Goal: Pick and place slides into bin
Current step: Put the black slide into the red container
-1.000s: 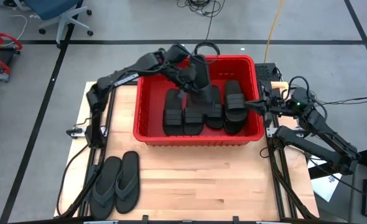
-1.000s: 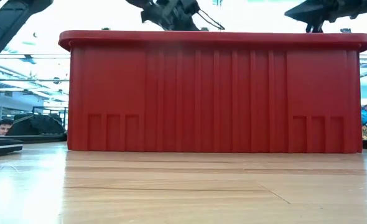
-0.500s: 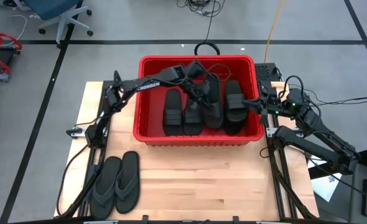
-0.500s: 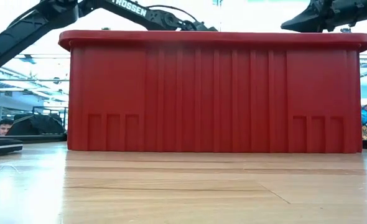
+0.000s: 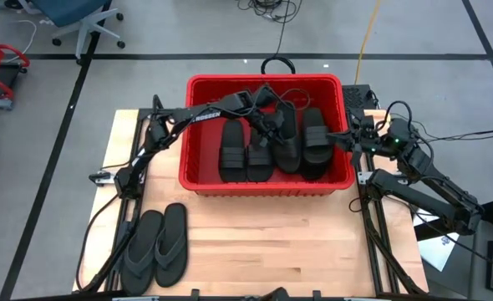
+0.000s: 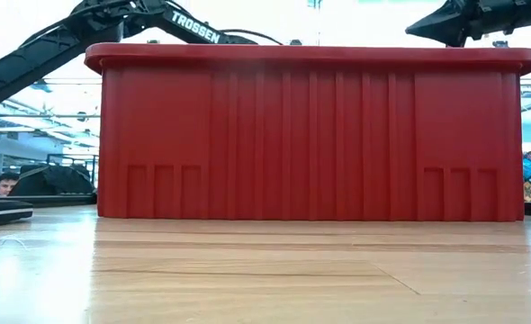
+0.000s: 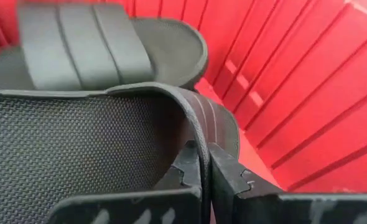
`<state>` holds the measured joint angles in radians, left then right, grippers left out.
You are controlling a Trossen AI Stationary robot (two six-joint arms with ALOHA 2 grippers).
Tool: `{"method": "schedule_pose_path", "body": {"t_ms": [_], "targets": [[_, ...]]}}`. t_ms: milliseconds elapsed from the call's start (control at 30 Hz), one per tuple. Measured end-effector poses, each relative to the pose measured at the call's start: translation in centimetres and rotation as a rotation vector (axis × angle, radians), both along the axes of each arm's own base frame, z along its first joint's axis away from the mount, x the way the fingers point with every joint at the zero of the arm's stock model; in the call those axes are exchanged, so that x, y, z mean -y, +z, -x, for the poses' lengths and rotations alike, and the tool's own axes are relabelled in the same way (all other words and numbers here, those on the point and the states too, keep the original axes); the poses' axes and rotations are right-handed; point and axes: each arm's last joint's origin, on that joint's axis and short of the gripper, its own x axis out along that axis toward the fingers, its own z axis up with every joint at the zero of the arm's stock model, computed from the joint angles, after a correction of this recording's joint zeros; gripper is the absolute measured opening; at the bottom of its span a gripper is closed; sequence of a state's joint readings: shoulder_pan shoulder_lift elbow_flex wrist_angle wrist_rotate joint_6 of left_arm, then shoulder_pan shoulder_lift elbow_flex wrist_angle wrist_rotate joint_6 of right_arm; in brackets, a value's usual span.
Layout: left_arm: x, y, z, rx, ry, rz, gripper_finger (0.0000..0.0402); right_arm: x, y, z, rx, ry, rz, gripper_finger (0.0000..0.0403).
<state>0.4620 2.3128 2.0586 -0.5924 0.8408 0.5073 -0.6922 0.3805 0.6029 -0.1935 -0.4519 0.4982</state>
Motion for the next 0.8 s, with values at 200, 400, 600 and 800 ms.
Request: {"method": "schedule_pose_path", "body": {"t_ms": [200, 400, 600, 800], "targets": [[0.5, -0.3, -0.7, 0.012, 0.028, -0.147, 0.0017, -0.1, 0.0, 0.0, 0.006, 0.020, -0.013, 0.0000], [1.4, -0.1, -1.8, 0.023, 0.114, -0.281, 0.0069, -0.1, 0.0, 0.0, 0.008, 0.023, -0.024, 0.0000], [2.3, -0.1, -2.2, 0.007, 0.139, -0.325, 0.0128, -0.1, 0.0, 0.0, 0.006, 0.024, -0.025, 0.0000], [2.7, 0.8, -2.3, 0.042, 0.135, -0.381, 0.0165, -0.1, -0.1, 0.0, 0.001, 0.029, -0.028, 0.0000]]}}
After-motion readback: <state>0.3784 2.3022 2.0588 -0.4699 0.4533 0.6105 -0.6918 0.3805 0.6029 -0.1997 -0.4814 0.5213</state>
